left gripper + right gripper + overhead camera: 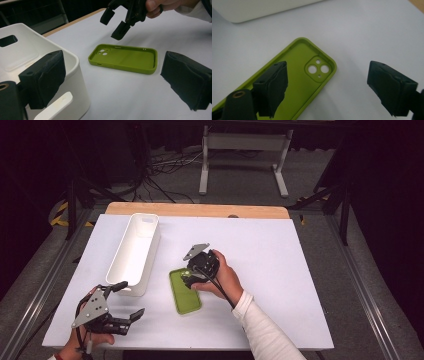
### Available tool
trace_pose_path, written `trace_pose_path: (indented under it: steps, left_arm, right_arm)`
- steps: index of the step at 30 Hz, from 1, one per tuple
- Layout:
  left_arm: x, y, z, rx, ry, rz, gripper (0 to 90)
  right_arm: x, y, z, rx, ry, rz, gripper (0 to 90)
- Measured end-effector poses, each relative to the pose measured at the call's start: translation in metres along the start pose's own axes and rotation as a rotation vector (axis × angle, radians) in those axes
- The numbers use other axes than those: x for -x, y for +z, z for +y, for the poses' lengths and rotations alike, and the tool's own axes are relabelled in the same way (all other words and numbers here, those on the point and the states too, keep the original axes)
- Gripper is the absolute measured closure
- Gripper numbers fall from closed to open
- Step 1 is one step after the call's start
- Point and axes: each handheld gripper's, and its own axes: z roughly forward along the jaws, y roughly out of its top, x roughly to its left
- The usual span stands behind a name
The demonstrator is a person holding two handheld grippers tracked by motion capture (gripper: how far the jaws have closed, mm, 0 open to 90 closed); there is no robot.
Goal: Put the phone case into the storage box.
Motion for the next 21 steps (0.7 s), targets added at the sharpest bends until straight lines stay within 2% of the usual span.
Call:
trace_pose_path:
  steps: [3, 10, 13, 21]
  left_arm:
    - [0.000, 0.001, -0.001, 0.000, 0.003, -0.002, 6.5]
    - [0.001, 0.003, -0.001, -0.017, 0.006, -0.018, 7.0]
    - [0.001, 0.003, -0.001, -0.018, 0.004, -0.020, 7.0]
    - [0.002, 0.002, -0.002, -0.019, -0.004, -0.033, 6.9]
  right_arm:
    - [0.003, 0.008, 0.002, -0.023, 0.015, 0.003, 22.7]
    - [0.010, 0.026, 0.009, -0.118, 0.016, 0.022, 36.1]
    - [0.013, 0.029, 0.010, -0.137, 0.029, 0.023, 40.4]
    - [0.013, 0.036, 0.011, -0.195, 0.039, 0.052, 44.9]
